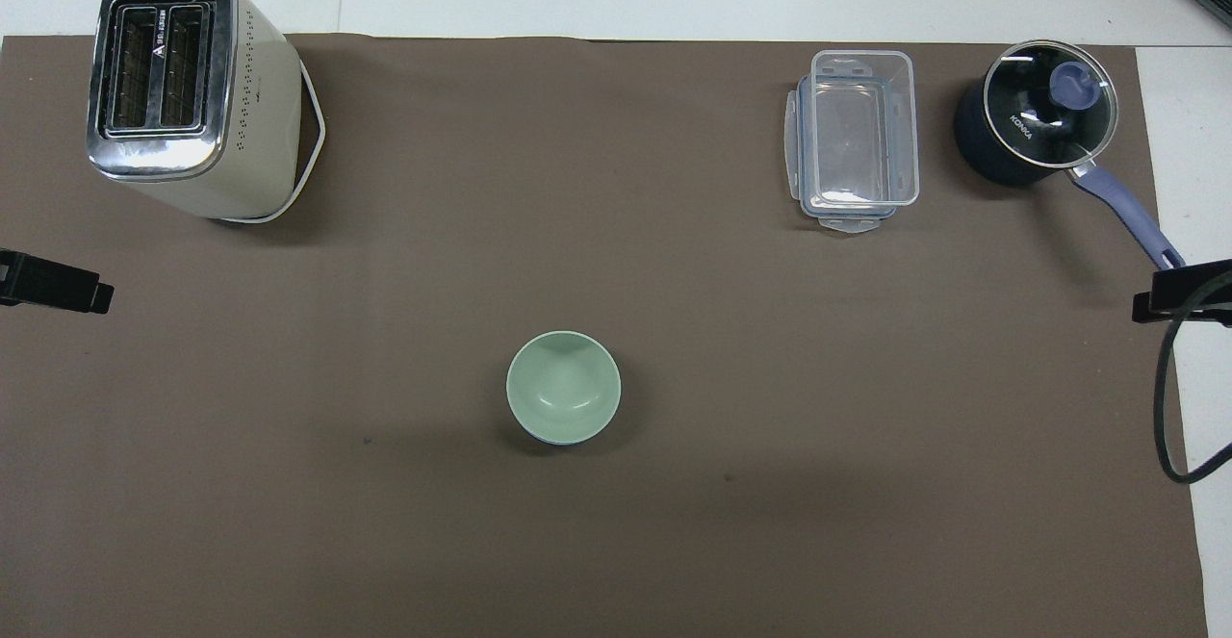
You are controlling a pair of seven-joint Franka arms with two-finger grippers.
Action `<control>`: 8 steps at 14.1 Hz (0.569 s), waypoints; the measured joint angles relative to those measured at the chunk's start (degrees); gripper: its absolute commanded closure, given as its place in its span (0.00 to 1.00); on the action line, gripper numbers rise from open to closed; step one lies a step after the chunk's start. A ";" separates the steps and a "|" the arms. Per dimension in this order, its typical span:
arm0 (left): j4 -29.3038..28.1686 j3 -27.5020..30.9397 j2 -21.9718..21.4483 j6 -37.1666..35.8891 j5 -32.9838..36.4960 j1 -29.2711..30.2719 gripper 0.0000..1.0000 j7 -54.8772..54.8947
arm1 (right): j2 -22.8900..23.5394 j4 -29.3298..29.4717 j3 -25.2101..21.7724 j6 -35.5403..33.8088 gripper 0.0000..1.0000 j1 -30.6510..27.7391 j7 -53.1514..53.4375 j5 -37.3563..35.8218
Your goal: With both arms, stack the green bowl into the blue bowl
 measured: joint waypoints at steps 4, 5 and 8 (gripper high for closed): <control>0.00 0.00 0.00 0.00 0.00 0.00 0.00 0.00 | 0.00 0.00 -4.06 -0.21 0.00 4.39 -0.01 -0.01; 0.00 0.00 0.00 0.00 0.00 0.00 0.00 0.00 | 0.00 0.00 -4.38 -0.21 0.00 4.74 -0.01 -0.03; 0.00 0.00 0.00 0.00 0.00 0.00 0.00 0.00 | 0.00 0.00 -4.78 -0.21 0.00 5.63 -0.01 -0.36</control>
